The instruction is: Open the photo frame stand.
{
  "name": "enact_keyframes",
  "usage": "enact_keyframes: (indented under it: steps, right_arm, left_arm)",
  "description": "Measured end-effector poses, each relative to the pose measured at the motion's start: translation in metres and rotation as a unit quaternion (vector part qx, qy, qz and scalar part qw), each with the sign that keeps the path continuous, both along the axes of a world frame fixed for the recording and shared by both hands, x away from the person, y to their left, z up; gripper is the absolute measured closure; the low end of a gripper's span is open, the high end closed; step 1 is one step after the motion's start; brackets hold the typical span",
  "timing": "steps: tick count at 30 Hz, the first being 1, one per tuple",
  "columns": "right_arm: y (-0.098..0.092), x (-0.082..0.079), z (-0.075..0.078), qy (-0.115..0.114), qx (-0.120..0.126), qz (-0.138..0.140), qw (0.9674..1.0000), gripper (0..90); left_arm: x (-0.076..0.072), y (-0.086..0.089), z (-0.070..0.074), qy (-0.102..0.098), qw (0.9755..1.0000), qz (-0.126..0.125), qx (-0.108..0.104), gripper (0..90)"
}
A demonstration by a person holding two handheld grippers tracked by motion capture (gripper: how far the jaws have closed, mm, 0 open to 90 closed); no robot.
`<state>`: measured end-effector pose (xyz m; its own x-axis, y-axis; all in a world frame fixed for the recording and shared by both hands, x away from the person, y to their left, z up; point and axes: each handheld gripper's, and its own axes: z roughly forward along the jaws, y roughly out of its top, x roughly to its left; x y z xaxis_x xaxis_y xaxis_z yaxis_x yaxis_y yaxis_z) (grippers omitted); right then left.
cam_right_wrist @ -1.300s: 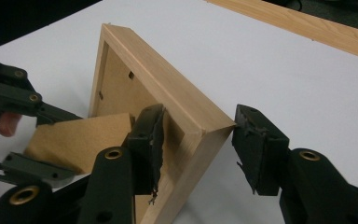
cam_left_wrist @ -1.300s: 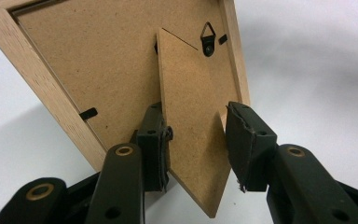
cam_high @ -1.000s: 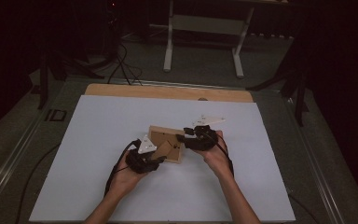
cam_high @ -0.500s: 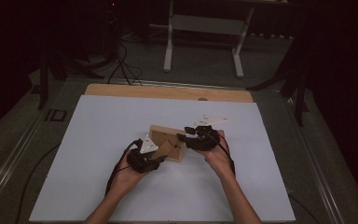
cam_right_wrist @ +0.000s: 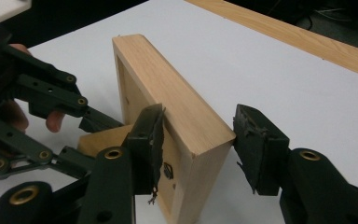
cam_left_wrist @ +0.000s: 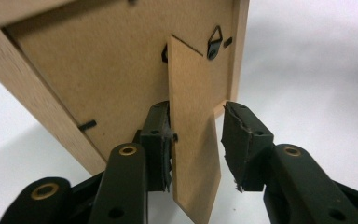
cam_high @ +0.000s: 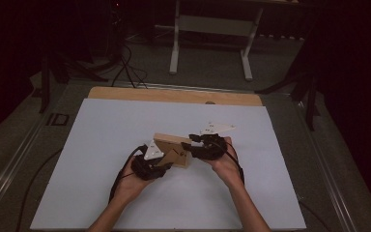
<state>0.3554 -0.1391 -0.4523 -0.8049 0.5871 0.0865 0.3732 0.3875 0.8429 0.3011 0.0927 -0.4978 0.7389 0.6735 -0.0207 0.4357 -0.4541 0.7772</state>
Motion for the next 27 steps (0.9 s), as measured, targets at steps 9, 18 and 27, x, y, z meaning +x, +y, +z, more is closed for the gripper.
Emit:
enact_keyframes:
  steps: [9, 18, 27]
  right_arm:
    - [0.0, -0.017, 0.0, -0.009, 0.005, 0.019, 0.9998, 52.3]
    - [0.0, -0.027, -0.002, -0.015, 0.007, 0.025, 0.9995, 51.5]
    - [0.0, -0.037, -0.004, -0.02, 0.01, 0.03, 0.9993, 50.5]
  left_arm:
    - [-0.003, 0.001, 0.002, 0.004, 0.9999, -0.01, -0.003, 69.5]
    - [-0.007, 0.002, 0.004, 0.006, 0.9998, -0.019, -0.002, 72.6]
    - [-0.01, 0.003, 0.002, 0.012, 0.9996, -0.024, 0.0, 74.2]
